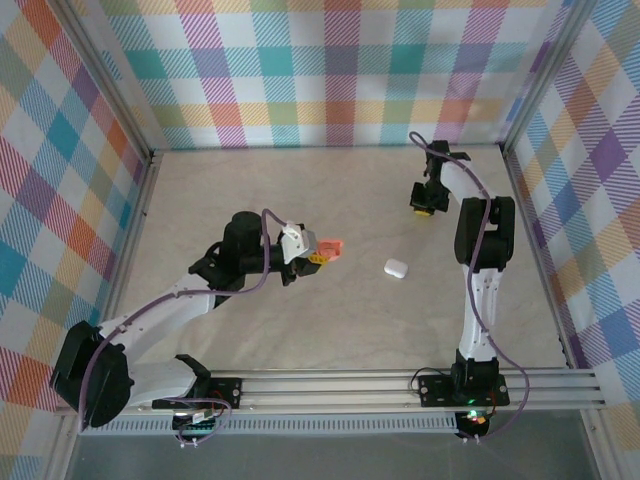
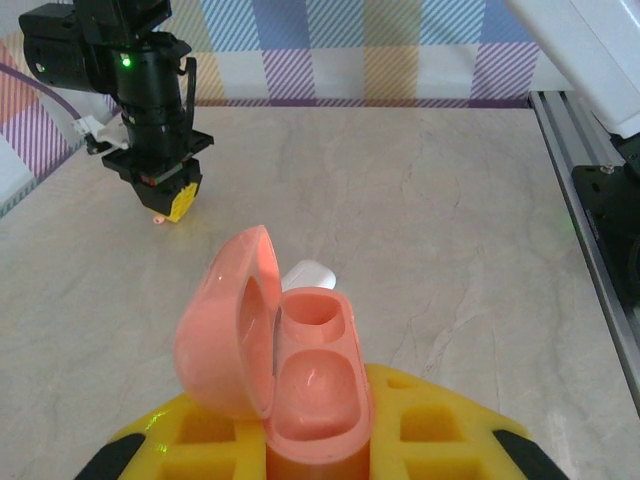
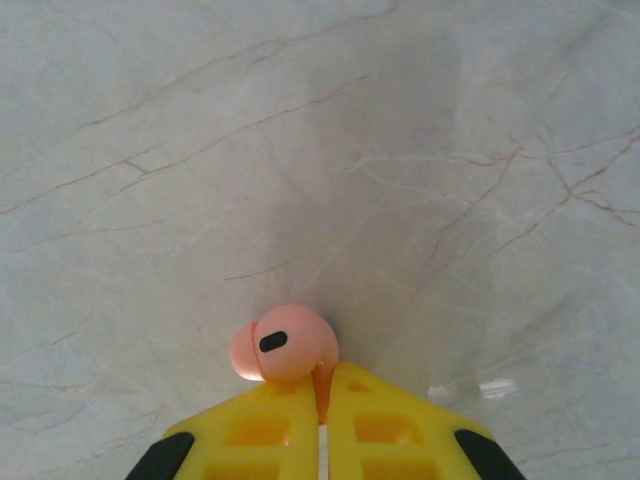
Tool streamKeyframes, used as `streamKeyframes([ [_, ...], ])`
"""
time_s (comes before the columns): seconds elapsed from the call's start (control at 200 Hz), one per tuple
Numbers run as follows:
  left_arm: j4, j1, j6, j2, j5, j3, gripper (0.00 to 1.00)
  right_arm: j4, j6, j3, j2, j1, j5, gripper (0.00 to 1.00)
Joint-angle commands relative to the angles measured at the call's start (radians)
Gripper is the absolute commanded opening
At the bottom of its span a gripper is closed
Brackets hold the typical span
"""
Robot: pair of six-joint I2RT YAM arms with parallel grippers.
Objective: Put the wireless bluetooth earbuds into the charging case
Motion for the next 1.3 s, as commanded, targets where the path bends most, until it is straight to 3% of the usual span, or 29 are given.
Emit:
streamKeyframes([
  [0.0,0.002,-0.005,0.002,-0.045,0.014,0.004,0.00,-0.069,-0.024,-0.067,-0.023,0.027,-0.044,0.05],
  [0.285,-0.038,-0.006,-0.010,-0.119,-0.010,-0.027,0.00,0.003,-0.039,-0.299,-0.185,0.095,-0.101,0.01],
  [0.575,-0.036,-0.012,-0.034,-0.152,-0.010,-0.047,0.00,0.020,0.000,-0.490,-0.279,0.186,-0.105,0.09],
  [0.855,-0.044,-0.029,-0.035,-0.147,-0.020,-0.033,0.00,0.017,0.001,-0.465,-0.290,0.188,-0.135,0.28],
  [1.3,-0.050,-0.045,-0.030,-0.118,-0.034,-0.011,0.00,0.000,-0.045,-0.394,-0.285,0.188,-0.108,0.32],
])
